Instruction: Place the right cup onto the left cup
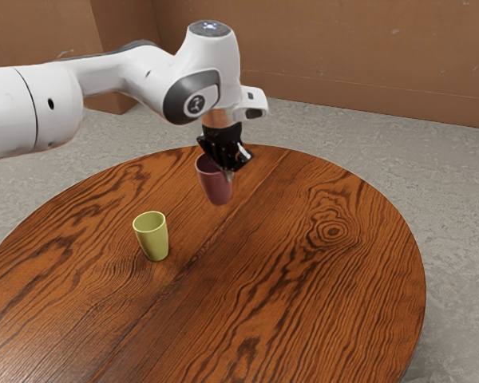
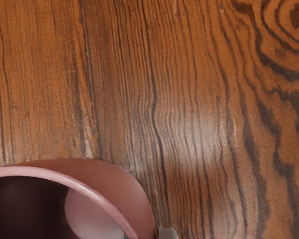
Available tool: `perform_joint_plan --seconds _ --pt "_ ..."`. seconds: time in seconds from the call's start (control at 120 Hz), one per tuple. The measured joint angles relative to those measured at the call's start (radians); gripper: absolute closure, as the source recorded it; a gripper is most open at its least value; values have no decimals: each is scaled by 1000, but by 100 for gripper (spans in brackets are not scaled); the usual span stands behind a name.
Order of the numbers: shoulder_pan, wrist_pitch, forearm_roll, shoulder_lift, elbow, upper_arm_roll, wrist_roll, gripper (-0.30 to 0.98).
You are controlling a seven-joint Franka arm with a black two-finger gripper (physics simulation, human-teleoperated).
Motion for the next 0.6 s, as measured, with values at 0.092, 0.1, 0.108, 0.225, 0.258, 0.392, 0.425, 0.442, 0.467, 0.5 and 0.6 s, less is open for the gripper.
perform_joint_plan --seconds 0.092,0.1,0.108,0.225,0.258,0.392,0.425,0.442,0.467,0.5,0.6 --pt "0 -14 -11 -28 -21 39 -7 78" --pt "0 -15 -12 -30 -22 42 -7 78" --pt "1 -17 -13 -32 -22 46 -8 78" --pt "1 -43 -22 -58 -40 82 -13 78" --pt "1 -52 -23 -62 -42 91 -14 78" --pt "1 -83 -26 -110 -93 106 -18 78" --pt "1 -87 -26 -130 -118 108 -20 78" --pt "1 -88 -27 -140 -130 108 -21 79" --pt "1 -91 -27 -154 -145 108 -22 79" --pt "1 -95 -27 -169 -160 108 -24 78" --pt "-3 -105 -27 -193 -182 136 -27 78"
